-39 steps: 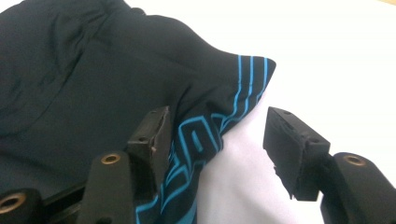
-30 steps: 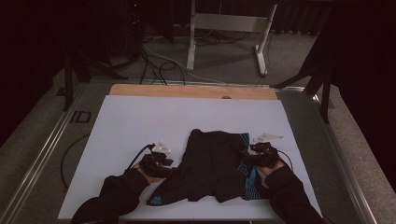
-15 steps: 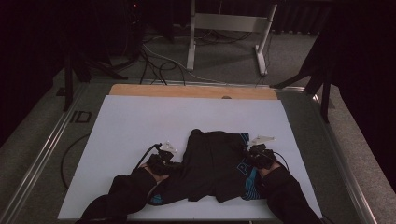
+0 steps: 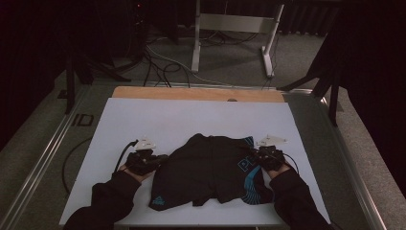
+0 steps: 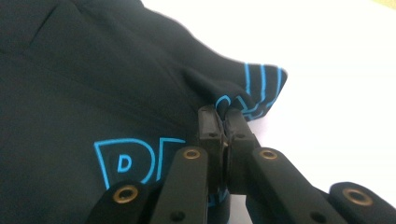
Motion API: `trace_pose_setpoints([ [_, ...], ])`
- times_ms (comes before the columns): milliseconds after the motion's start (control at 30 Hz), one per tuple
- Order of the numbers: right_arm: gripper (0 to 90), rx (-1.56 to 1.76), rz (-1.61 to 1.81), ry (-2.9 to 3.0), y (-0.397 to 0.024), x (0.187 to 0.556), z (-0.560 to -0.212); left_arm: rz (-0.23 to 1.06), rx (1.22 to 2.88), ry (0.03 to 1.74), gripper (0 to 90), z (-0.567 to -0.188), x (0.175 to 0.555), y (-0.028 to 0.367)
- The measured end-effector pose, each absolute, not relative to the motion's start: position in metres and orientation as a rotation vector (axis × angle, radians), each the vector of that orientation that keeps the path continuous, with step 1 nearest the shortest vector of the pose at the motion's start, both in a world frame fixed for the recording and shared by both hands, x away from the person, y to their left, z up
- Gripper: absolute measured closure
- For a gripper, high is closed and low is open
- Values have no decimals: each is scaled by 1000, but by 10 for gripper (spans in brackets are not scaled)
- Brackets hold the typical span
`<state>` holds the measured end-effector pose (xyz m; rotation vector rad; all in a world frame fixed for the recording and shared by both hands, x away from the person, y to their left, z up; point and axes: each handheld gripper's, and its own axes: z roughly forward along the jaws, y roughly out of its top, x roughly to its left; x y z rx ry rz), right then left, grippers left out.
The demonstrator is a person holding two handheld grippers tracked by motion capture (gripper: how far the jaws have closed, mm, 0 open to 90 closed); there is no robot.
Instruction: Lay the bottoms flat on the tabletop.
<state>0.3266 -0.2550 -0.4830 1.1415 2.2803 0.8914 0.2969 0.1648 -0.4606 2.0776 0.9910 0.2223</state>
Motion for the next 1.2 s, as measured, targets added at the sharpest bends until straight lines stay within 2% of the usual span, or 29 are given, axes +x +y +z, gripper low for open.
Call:
trace_pose_setpoints([
  [200,880,1042,898,2348,-239,312,-478,241,2110,941,885,-456,262,169],
  [567,879,1007,851,2459,-247,275,-492,129,2240,858,883,-477,226,152],
  [967,873,1011,819,2521,-256,265,-503,12,2319,819,878,-498,218,145],
  [1200,840,1010,818,2525,-254,268,-500,22,2275,834,853,-486,225,152],
])
